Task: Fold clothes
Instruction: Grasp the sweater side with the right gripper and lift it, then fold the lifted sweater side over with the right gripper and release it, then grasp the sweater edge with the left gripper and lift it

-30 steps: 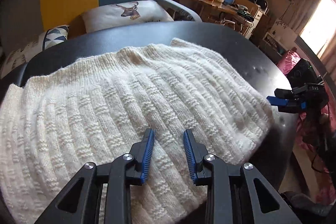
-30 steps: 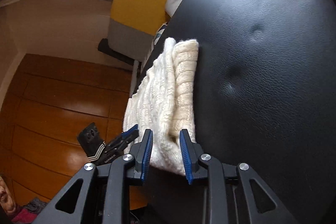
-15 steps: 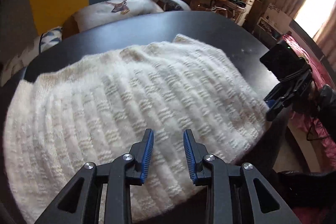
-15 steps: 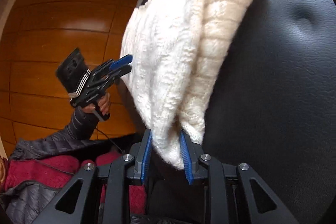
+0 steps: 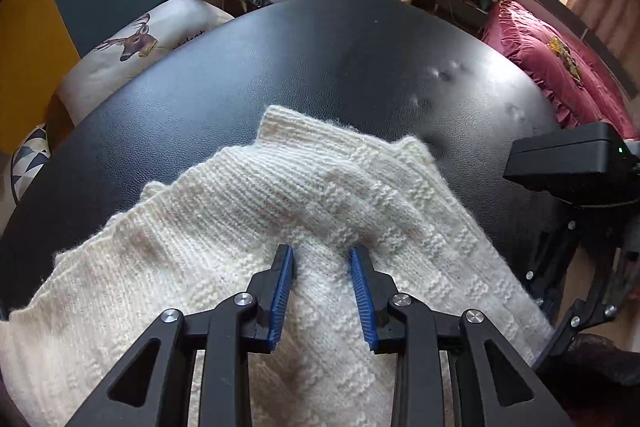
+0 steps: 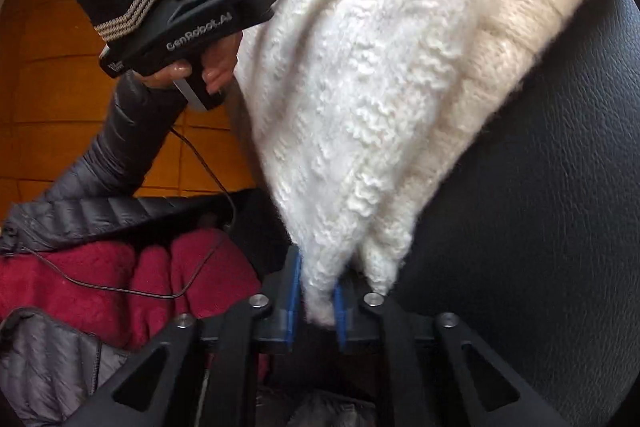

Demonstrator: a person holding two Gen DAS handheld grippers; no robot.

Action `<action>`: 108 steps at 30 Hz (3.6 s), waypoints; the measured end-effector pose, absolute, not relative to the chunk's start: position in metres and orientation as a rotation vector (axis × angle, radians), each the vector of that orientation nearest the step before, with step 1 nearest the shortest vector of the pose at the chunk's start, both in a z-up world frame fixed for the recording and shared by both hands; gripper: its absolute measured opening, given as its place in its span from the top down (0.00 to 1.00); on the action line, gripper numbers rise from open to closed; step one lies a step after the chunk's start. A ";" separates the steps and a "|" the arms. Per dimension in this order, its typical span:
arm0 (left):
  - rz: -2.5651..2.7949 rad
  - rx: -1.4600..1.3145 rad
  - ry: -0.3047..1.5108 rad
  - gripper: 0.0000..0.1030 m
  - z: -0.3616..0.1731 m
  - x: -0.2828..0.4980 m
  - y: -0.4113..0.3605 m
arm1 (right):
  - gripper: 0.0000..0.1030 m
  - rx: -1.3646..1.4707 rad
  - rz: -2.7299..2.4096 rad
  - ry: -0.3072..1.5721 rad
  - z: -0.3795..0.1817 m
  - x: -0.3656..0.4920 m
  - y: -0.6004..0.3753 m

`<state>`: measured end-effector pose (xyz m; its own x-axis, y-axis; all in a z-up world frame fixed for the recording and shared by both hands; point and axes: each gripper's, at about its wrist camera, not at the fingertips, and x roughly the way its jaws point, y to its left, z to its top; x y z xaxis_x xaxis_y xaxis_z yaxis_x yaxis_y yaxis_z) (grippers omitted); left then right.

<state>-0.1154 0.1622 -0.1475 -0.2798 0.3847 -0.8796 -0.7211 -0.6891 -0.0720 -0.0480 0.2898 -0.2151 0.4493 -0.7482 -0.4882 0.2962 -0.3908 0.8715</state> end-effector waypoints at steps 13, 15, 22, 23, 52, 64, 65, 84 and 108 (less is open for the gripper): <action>2.120 -1.150 0.141 0.68 -0.108 -0.088 0.118 | 0.73 1.529 -1.551 -0.565 -0.169 -0.078 0.348; 2.136 -1.148 0.109 0.68 -0.107 -0.078 0.103 | 0.73 1.448 -1.744 -0.645 -0.148 -0.100 0.369; 2.167 -1.172 0.101 0.68 -0.123 -0.042 0.074 | 0.72 1.325 -2.096 -0.706 -0.136 -0.151 0.372; 2.171 -1.168 0.097 0.68 -0.123 -0.039 0.071 | 0.72 1.348 -2.109 -0.671 -0.139 -0.155 0.365; 2.279 -1.113 -0.305 0.48 -0.108 -0.008 0.010 | 0.78 1.274 -2.591 -0.032 -0.107 -0.093 0.277; 2.514 -1.179 -0.320 0.45 -0.120 0.003 -0.224 | 0.77 1.262 -2.259 -0.135 -0.117 -0.078 0.143; 2.477 -1.176 -0.327 0.45 -0.124 0.003 -0.227 | 0.77 1.277 -2.255 -0.122 -0.120 -0.079 0.136; 2.190 -1.212 -0.439 0.59 -0.155 -0.043 -0.208 | 0.77 1.459 -2.255 0.043 -0.149 -0.095 0.101; 2.146 -1.215 -0.774 0.64 -0.154 -0.012 -0.229 | 0.78 1.504 -2.243 0.160 -0.158 -0.097 0.102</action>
<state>-0.0118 -0.2292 -0.1544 -0.4402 0.6992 -0.5634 -0.1786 -0.6831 -0.7082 -0.0967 0.1018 -0.1583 -0.3172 -0.2880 -0.9036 0.4134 -0.8995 0.1416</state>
